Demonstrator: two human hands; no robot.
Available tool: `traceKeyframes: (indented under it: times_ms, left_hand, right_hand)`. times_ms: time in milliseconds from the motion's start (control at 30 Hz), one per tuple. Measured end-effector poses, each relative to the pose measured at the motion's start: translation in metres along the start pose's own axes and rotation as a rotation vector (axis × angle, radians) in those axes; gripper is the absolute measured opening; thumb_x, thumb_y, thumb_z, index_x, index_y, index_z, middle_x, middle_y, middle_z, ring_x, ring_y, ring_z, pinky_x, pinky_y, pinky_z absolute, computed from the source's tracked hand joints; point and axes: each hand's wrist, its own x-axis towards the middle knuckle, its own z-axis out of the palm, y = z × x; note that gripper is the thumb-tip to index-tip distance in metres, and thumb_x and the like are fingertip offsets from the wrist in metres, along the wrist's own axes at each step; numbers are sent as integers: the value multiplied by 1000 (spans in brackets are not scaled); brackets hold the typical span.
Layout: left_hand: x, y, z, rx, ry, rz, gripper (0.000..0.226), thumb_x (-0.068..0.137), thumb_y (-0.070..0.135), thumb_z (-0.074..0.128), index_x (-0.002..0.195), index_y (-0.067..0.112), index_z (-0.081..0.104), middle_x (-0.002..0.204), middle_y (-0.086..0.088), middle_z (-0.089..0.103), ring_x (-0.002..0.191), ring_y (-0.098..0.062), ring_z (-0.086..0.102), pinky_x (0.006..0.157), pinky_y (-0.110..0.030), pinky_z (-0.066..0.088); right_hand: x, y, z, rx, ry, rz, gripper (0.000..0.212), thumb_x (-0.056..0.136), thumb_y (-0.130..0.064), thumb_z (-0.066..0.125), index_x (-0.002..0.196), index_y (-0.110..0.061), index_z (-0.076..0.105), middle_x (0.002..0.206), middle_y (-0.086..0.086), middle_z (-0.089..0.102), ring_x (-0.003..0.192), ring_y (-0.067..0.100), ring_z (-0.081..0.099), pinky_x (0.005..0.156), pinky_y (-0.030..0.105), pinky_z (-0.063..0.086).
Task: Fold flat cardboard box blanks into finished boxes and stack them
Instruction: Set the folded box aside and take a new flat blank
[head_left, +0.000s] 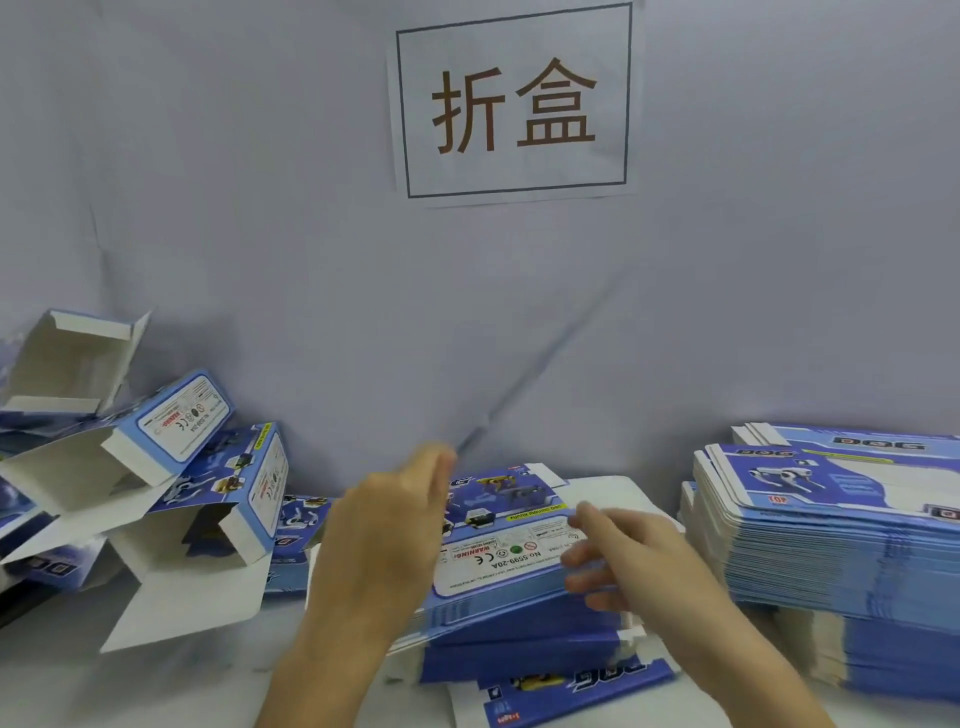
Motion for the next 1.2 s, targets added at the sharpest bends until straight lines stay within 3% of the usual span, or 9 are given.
traceKeyframes:
  times_ms: [133,233,333,467,767,833,967,1067,1200]
  left_hand:
    - [13,14,-22,-393,259,-43,35,105,32,41,73,23,52,52,9,49,43,-7,43,39,-12,27]
    - [13,9,-25,-530,50,-194,33,98,33,41,72,19,56,57,4,53,51,-6,45,47,-17,34]
    - [10,6,-24,-829,-167,-369,25,90,41,50,99,23,64,81,9,73,72,-5,67,67,-24,52]
    - [8,20,-20,-1082,-90,-405,48,73,50,64,116,31,56,104,6,75,94,-12,73,68,-24,60]
    - [7,35,-14,-958,-21,-322,58,68,53,70,120,39,47,111,19,70,100,-2,70,73,-22,60]
    - [7,34,-13,-954,-1,-367,54,70,50,68,119,36,49,109,14,72,100,-7,70,69,-24,60]
    - [8,30,-27,-1091,-125,-427,26,80,34,68,107,32,67,97,2,77,90,-19,75,67,-32,62]
    - [8,43,-45,-1075,-142,-273,12,88,32,73,94,42,72,76,1,72,71,-17,71,60,-26,59]
    - [18,71,-58,-614,174,160,19,99,19,55,110,31,65,73,7,59,61,4,52,59,-8,40]
  right_hand:
    - [-1,-7,0,291,228,-216,41,95,-47,55,132,-29,54,115,-15,66,108,12,66,92,39,55]
    - [-8,-18,-8,428,205,-361,26,89,-47,55,112,-37,63,105,-14,74,97,7,72,70,27,58]
    - [-16,-26,-20,449,192,-407,15,92,-40,56,101,-42,68,100,-8,76,89,12,74,60,29,60]
    - [-23,-30,-20,249,85,-447,15,85,-56,64,99,-53,65,102,-12,73,101,13,70,81,45,60]
    - [-29,-38,-11,156,30,-527,17,88,-58,56,105,-56,57,109,-23,70,106,4,66,87,38,53]
    - [-28,-38,-10,173,144,-508,5,96,-52,55,97,-50,60,99,-19,71,97,8,68,81,40,55]
    - [-23,-35,-16,214,335,-471,19,103,-31,48,91,-29,63,85,-10,70,81,12,67,75,43,57]
    - [-22,-35,-8,185,270,-439,16,103,-33,48,106,-33,64,106,-6,72,103,15,67,95,51,52]
    - [-25,-50,-5,142,332,-363,39,96,-48,59,134,-44,53,133,-7,56,121,11,55,107,43,42]
